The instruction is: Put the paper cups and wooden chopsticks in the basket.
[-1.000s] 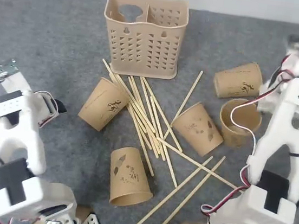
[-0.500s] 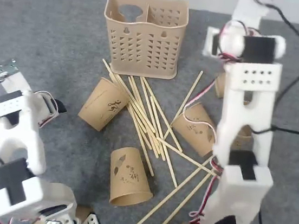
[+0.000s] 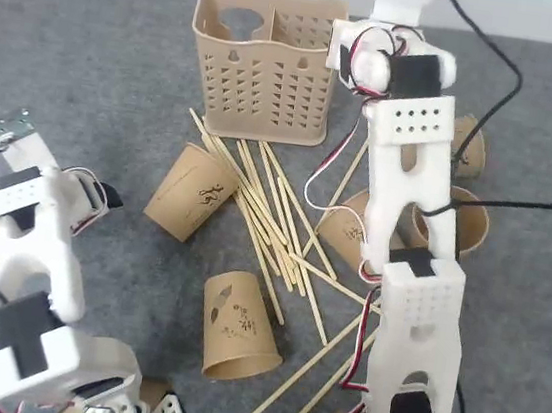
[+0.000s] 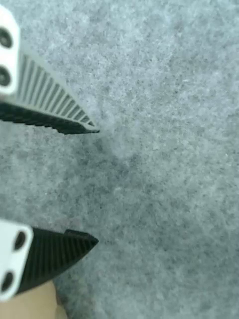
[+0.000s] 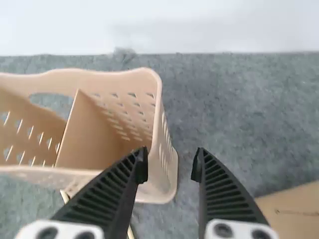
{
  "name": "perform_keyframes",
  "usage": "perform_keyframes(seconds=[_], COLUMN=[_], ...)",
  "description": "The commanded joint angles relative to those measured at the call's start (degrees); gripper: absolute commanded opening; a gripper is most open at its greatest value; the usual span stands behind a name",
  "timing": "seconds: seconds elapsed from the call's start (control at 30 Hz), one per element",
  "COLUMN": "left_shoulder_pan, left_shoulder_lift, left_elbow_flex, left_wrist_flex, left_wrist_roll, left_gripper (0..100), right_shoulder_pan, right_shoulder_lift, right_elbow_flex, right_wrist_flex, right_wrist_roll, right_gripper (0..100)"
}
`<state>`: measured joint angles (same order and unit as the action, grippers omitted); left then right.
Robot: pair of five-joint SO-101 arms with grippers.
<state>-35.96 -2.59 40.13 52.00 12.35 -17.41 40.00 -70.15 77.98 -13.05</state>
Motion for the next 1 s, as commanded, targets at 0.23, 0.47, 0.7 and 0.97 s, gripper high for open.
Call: perform_keyframes(seconds=[0.23, 0.47, 0.7, 0.97], left_shoulder_pan=[0.62, 0.62, 0.62, 0.62], left_shoulder_lift=[0.0, 0.0, 0.0, 0.0], left_elbow_flex=[-2.51, -2.51, -2.51, -2.42], left_wrist_flex=[-0.79, -0.79, -0.79, -0.79], left_wrist_roll=[0.44, 0.44, 0.44, 0.44], left_gripper=[30, 30, 30, 30], right_shoulder_pan=[-2.51, -2.24, 5.93, 16.31], right_shoulder_lift=[6.73, 6.02, -3.12, -7.25], right_elbow_flex=[-2.64, -2.9, -2.9, -2.81], right_wrist_flex=[-4.18, 5.05, 10.77, 14.11], right_wrist_roll=[-0.18, -0.44, -4.48, -4.66], right_gripper=[15.9, 0.7, 0.6, 0.6])
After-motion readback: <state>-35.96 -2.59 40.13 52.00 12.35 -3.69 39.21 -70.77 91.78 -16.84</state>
